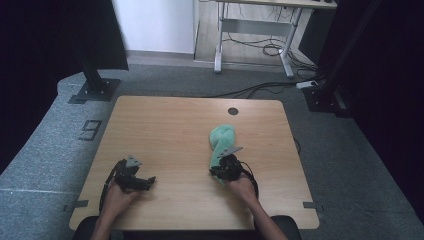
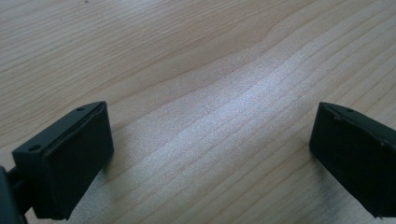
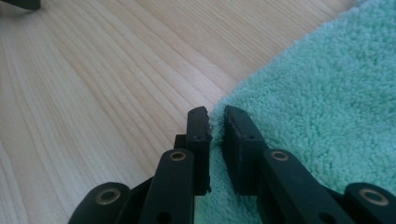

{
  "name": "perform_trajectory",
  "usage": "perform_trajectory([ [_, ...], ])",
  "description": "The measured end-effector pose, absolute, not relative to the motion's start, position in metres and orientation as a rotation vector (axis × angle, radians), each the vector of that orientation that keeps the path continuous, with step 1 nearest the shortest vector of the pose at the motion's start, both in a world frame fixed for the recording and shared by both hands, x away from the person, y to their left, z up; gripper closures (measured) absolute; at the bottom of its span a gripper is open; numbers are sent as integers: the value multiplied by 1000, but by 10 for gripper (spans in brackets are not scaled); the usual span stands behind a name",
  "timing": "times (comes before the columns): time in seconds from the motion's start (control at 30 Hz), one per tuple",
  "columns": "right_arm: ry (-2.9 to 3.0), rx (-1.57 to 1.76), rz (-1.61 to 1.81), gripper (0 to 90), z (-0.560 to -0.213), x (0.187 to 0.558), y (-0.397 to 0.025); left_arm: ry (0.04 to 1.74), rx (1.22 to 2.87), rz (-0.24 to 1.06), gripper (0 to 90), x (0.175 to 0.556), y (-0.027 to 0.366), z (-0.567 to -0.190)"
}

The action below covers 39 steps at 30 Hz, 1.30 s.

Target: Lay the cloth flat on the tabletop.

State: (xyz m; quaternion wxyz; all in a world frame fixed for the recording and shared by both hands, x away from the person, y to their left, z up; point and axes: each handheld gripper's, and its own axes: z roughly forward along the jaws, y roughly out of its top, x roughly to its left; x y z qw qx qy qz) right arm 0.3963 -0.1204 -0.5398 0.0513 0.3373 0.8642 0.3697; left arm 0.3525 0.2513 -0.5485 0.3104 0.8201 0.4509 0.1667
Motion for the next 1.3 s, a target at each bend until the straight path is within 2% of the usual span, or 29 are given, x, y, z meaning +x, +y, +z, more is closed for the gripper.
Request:
perform_trajectory([
  [0.2,2644,997,1053,623,-532,395,-120,1191,2166,440,0,353,251,-548],
  [0.5,2494,1060,1049,501,-507,408,-157,1190,2167,440,0,353,251,-548],
  [0.63,2452,1086,1025,509,-501,416,-171,1190,2167,440,0,353,251,-548],
  [0.77,2434,1152,993,571,-503,430,-185,1190,2167,440,0,353,251,-548],
  [1.1,2489,1188,956,540,-532,443,-169,1191,2166,440,0,353,251,-548],
  [1.2,2488,1206,987,609,-536,443,-167,1191,2166,440,0,353,251,-548],
  [1.27,2505,1201,1009,741,-536,442,-167,1191,2166,440,0,353,251,-548],
  [1.3,2505,1201,1009,741,-536,442,-167,1191,2166,440,0,353,251,-548],
])
